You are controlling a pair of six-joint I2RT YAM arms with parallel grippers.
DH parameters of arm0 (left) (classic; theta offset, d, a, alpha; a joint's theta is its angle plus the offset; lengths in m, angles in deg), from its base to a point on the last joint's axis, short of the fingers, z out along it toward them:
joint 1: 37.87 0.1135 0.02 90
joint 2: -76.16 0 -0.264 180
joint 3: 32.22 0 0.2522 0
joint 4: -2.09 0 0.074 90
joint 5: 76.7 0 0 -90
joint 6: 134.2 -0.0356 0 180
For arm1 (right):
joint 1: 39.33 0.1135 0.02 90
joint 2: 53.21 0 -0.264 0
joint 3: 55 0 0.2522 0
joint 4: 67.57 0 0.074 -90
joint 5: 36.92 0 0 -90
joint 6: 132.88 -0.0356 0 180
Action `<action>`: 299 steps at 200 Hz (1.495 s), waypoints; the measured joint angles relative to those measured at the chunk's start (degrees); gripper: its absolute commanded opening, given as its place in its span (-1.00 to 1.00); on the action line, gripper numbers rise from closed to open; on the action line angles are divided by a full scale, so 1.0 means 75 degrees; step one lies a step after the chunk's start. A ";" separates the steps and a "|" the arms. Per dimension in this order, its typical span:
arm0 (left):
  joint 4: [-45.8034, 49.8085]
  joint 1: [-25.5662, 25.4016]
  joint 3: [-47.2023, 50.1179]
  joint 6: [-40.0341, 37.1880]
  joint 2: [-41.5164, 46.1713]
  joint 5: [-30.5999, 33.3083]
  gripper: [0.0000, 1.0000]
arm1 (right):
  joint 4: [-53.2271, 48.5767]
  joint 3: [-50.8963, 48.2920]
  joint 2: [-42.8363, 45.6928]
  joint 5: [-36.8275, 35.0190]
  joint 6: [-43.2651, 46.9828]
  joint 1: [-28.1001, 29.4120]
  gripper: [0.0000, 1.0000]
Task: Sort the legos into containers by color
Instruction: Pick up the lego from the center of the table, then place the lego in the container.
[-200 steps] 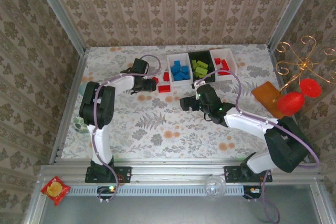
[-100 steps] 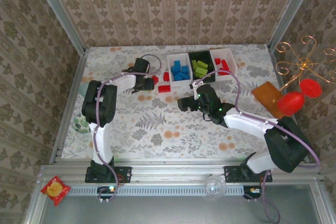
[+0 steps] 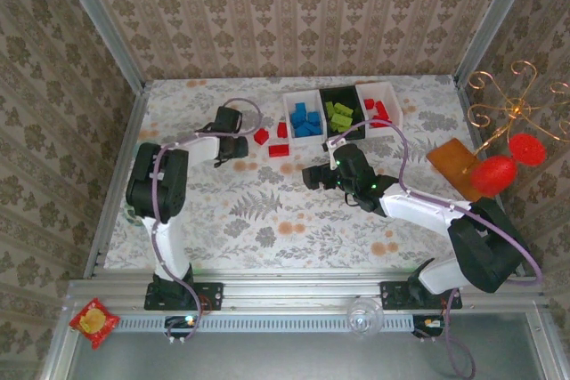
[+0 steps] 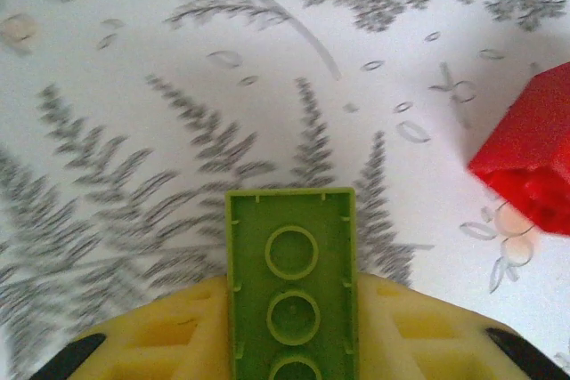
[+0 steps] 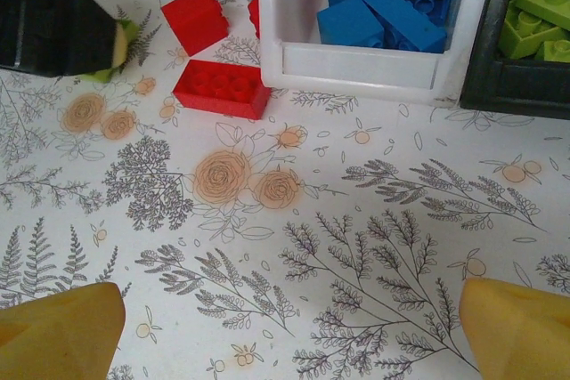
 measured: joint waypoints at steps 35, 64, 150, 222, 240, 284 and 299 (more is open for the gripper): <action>-0.0038 -0.0213 0.0274 0.0023 0.0985 0.0259 -0.37 | -0.0382 -0.0017 0.0332 -0.0032 -0.0032 -0.0093 0.97; -0.0216 -0.1061 -0.0090 -0.0003 0.1638 0.0373 -0.37 | -0.0624 -0.0265 0.1288 -0.0047 -0.0169 -0.0632 0.98; 0.0213 -0.3034 -0.5578 -0.0632 -0.2113 -0.0111 -0.36 | -0.1014 -0.1335 0.3220 -0.0816 -0.0624 -0.1845 0.98; 0.2148 -0.3072 -1.0392 -0.0886 -0.5435 -0.0769 -0.01 | -0.1005 -0.1431 0.3223 -0.0962 -0.0641 -0.1851 0.96; 0.2410 -0.3057 -1.0576 -0.0930 -0.5502 -0.0909 0.14 | -0.1003 -0.1428 0.3147 -0.0956 -0.0659 -0.1833 0.95; 0.2186 -0.2949 -0.8626 -0.1049 -0.4220 -0.1139 0.34 | -0.0941 -0.1265 0.2375 -0.1026 -0.0764 -0.1067 0.93; 0.1690 -0.2786 -0.6816 -0.1037 -0.2970 -0.1221 0.37 | -0.0799 -0.0979 0.1763 -0.1064 -0.0790 -0.0603 0.93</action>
